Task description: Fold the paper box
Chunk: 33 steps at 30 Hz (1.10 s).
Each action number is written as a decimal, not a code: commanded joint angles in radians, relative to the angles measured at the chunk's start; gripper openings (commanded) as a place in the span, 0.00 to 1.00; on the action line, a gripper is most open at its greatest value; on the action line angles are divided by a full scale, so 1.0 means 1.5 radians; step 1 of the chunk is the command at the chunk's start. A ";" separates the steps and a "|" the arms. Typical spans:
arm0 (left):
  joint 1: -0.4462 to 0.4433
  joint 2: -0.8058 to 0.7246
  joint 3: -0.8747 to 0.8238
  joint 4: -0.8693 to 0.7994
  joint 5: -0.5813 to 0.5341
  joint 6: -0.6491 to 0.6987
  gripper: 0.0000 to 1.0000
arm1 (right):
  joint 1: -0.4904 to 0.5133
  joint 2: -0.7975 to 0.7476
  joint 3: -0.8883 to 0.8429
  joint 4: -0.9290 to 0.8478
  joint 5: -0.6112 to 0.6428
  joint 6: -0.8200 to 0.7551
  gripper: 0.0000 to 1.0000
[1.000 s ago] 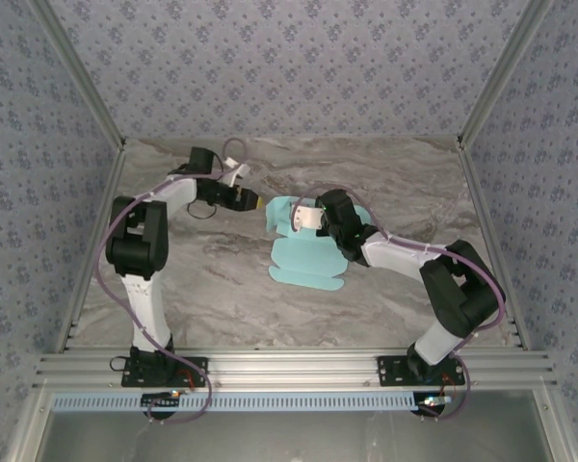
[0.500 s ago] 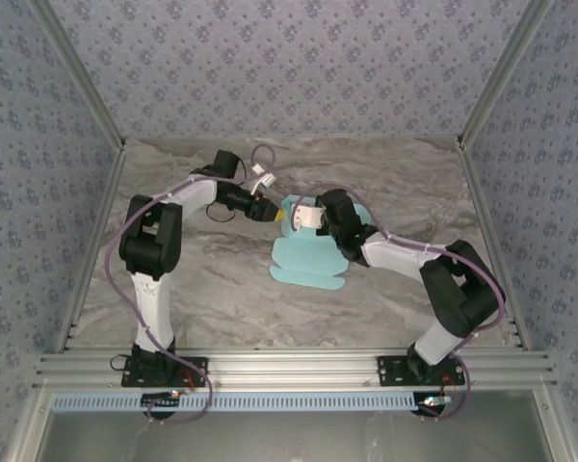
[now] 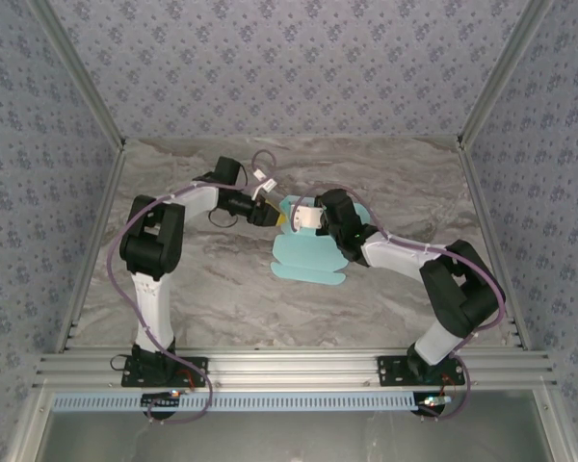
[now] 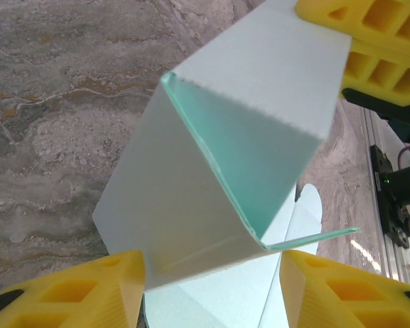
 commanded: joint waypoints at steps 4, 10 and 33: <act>-0.007 -0.042 -0.054 0.155 0.015 -0.068 0.54 | -0.006 -0.027 0.000 -0.009 -0.039 0.017 0.00; -0.012 -0.067 -0.113 0.282 -0.004 -0.132 0.55 | -0.008 -0.031 0.000 -0.021 -0.043 0.025 0.00; -0.012 -0.025 -0.066 0.168 0.023 -0.045 0.55 | -0.017 0.028 -0.025 0.099 -0.033 -0.067 0.00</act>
